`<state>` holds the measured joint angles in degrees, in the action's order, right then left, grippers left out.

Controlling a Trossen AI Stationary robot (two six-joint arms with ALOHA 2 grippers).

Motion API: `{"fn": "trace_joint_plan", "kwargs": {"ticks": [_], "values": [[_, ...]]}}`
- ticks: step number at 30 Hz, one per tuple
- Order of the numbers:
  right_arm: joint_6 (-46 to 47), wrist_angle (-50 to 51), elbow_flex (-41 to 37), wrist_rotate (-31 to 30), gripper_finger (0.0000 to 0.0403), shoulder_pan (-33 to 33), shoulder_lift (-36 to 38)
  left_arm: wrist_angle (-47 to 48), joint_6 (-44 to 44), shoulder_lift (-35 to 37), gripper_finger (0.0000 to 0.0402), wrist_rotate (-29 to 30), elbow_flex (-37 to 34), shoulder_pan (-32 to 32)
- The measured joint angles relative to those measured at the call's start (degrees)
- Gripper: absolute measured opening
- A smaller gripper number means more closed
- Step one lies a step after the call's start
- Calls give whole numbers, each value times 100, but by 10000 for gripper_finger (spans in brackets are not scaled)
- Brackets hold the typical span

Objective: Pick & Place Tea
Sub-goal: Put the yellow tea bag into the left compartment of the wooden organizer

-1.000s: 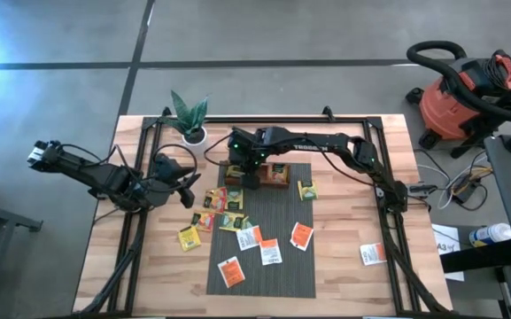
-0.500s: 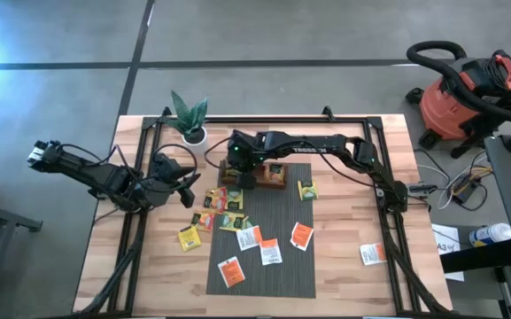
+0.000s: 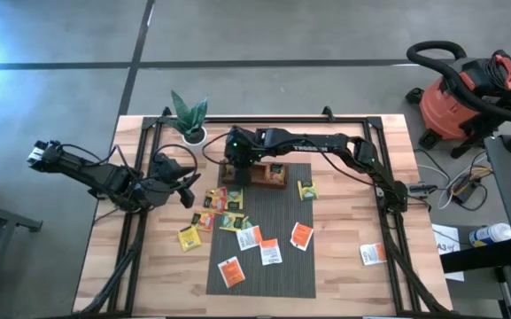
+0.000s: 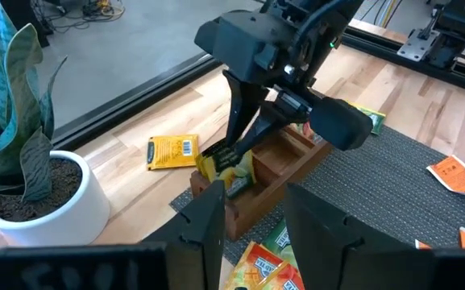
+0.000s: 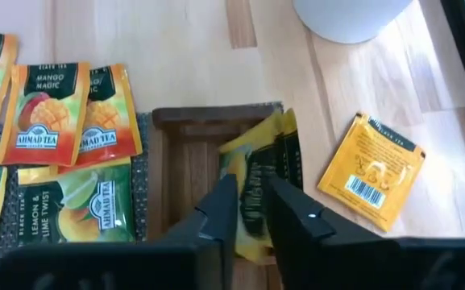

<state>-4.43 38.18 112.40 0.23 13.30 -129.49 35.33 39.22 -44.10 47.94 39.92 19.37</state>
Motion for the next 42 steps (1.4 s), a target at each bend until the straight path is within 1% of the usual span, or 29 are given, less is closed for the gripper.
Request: {"fn": "trace_joint_plan", "kwargs": {"ticks": [4, 7, 12, 15, 18, 22, 25, 27, 31, 34, 36, 39, 42], "values": [[0, 216, 66, -26, 103, -2, 0, -4, 0, 0, 122, 9, 0, -1], [4, 441, 107, -22, 119, -15, 122, -8, 8, 0, 122, 11, 0, 0], [131, 874, 15, -41, 127, -31, 681, -22, 78, -1, 122, 9, 0, 0], [154, 1233, -299, -8, 124, -28, 953, -22, 118, -2, 122, 4, 0, -2], [434, 1371, -974, 0, 117, -49, 1356, -21, 118, -2, 122, -2, -4, -2], [1133, 1010, -2379, -55, 107, -165, 2321, -137, 128, 0, 122, -6, -122, -4], [1949, 608, -3546, -275, 102, -311, 3122, -551, 133, 0, 122, -101, -374, -6], [2587, 401, -4191, -326, 100, -387, 3665, -891, 118, -9, 122, -299, -568, -11], [4185, 341, -5319, -318, 103, -489, 4523, -1786, 22, -13, 122, -703, -1006, -13], [5213, 352, -5954, -297, 109, -584, 4979, -2627, -39, -13, 122, -1022, -1277, -31], [5565, 296, -6274, -320, 114, -634, 5201, -3169, -169, -31, 122, -1360, -1385, -65], [5759, 275, -6644, -367, 119, -624, 5294, -3754, -353, -76, 122, -1762, -1413, -142], [5783, 277, -6907, -607, 121, -533, 5265, -3950, -404, -234, 122, -1781, -1282, -339]]}}
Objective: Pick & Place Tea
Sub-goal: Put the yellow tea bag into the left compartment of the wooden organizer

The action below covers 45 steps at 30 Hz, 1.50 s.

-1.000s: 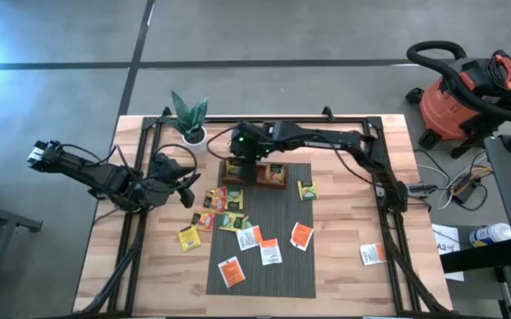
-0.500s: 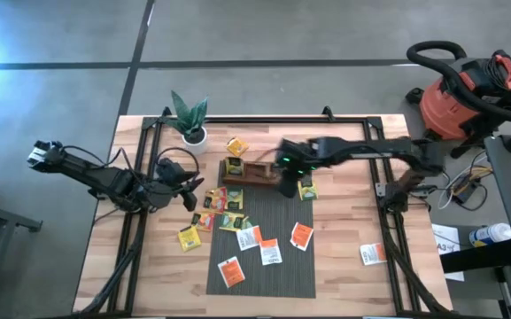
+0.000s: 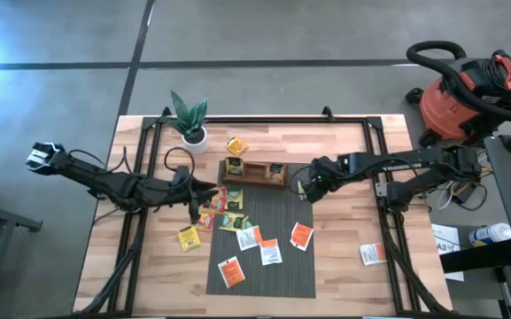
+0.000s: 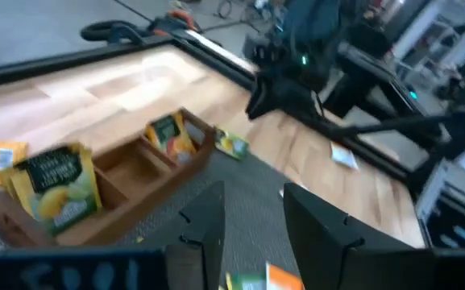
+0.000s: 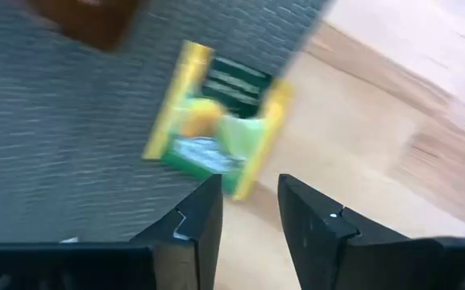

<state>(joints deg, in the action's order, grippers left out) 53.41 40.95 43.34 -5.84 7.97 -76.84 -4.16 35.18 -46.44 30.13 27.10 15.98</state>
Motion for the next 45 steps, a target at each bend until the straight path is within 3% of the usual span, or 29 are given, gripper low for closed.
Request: {"fn": "trace_joint_plan", "kwargs": {"ticks": [4, 8, 10, 18, 25, 30, 37, 45], "values": [[-185, -373, -335, -74, 121, 193, -181, -338, 198, -499, 122, -236, 382, -404], [-670, -1062, -569, -193, 123, 336, -287, -351, 6, -1434, 122, -1424, 1056, -742], [-934, -1255, -634, -195, 122, 418, -284, -361, -83, -2021, 122, -1748, 1449, -808], [-1748, -1701, -883, -141, 124, 887, -278, -357, -284, -4345, 122, -1995, 3096, -982], [-2037, -2404, -1184, 829, 118, 1331, -309, -318, -492, -5897, 122, -2129, 4544, -1031], [-2231, -2593, -1352, 909, 114, 1375, -328, 99, -457, -6737, 122, -2163, 5587, -1031], [-2686, -2946, -1463, 1247, 111, 1366, -206, 1618, -534, -7764, 122, -2140, 6991, -1065], [-3298, -2952, -1463, 1592, 91, 1364, -239, 1813, -413, -8194, 122, -1818, 7413, -1167]]}}
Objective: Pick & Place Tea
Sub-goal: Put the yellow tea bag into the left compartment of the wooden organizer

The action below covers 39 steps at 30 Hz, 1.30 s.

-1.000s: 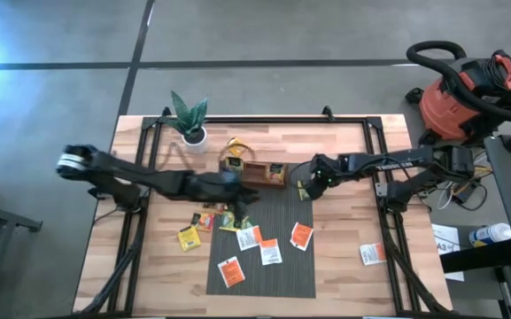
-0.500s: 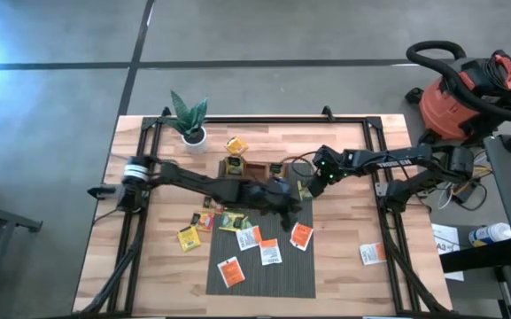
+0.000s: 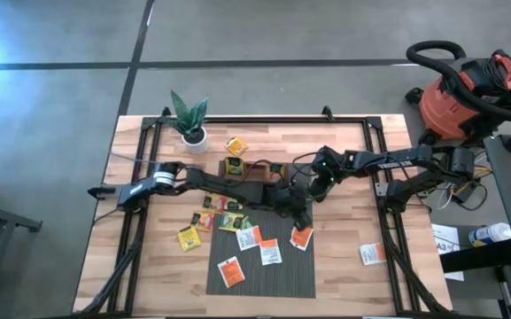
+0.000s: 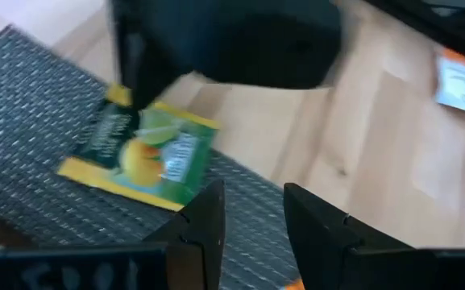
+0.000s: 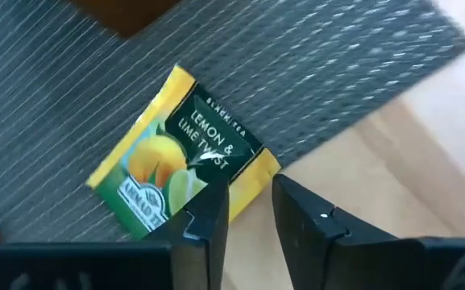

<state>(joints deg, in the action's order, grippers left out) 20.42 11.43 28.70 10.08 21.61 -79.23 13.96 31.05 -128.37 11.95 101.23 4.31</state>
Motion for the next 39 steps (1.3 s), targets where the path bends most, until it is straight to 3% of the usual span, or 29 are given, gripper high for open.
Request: {"fn": "trace_joint_plan", "kwargs": {"ticks": [13, 32, 39], "values": [[-117, -63, -23, 194, 61, 22, -1, 19, 247, -251, 122, 5, -33, -207], [-712, -70, 188, 212, 129, 20, -99, 1, 299, -547, 122, -108, -24, -224], [-711, -96, 182, 804, 125, 24, -314, 7, 254, -552, 122, -138, -27, -254]]}}
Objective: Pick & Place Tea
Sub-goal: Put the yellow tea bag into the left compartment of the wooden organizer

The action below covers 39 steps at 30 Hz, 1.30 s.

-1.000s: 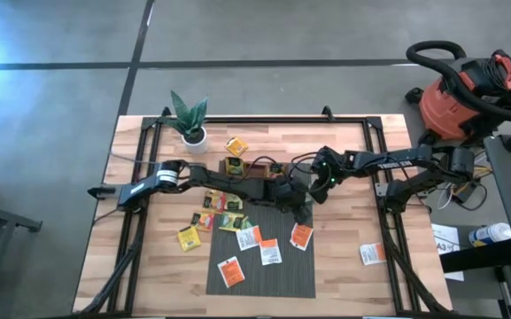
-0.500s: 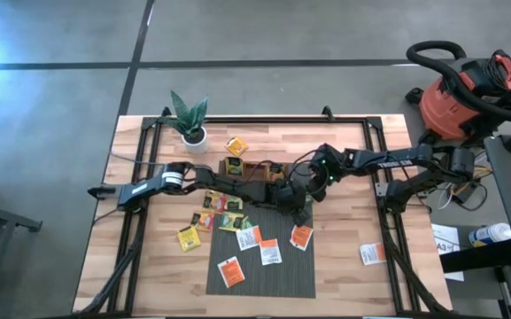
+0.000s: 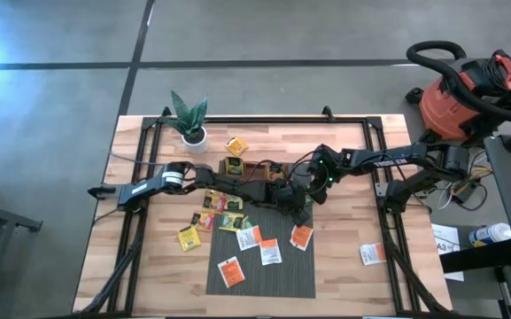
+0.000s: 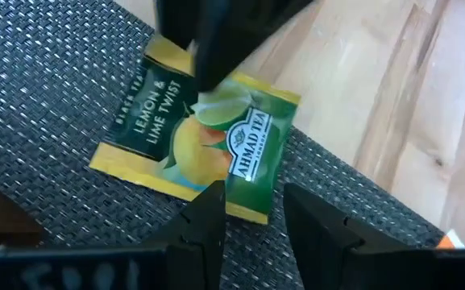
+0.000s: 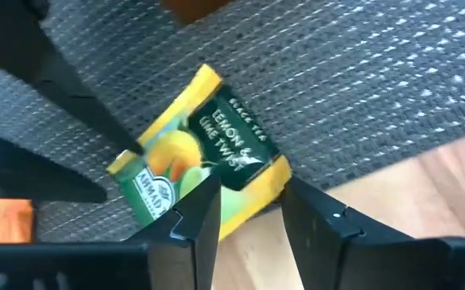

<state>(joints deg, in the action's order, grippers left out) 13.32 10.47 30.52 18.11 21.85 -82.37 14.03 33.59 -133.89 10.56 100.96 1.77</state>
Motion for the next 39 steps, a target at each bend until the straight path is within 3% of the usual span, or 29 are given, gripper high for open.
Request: {"fn": "trace_joint_plan", "kwargs": {"ticks": [8, 17, 26, 39], "values": [[-12, -84, 97, 436, 96, -3, 17, 12, -57, -6, 122, -15, -6, -20], [-185, -88, 149, 366, 15, -7, 13, 10, -62, -2, 122, -2, -10, -6], [-305, -32, 149, -6, 8, -9, 13, 45, -49, 18, 122, 148, 26, 72], [-308, 110, 186, -14, 8, -9, 24, 114, -86, 409, 122, 314, -30, 86]]}}
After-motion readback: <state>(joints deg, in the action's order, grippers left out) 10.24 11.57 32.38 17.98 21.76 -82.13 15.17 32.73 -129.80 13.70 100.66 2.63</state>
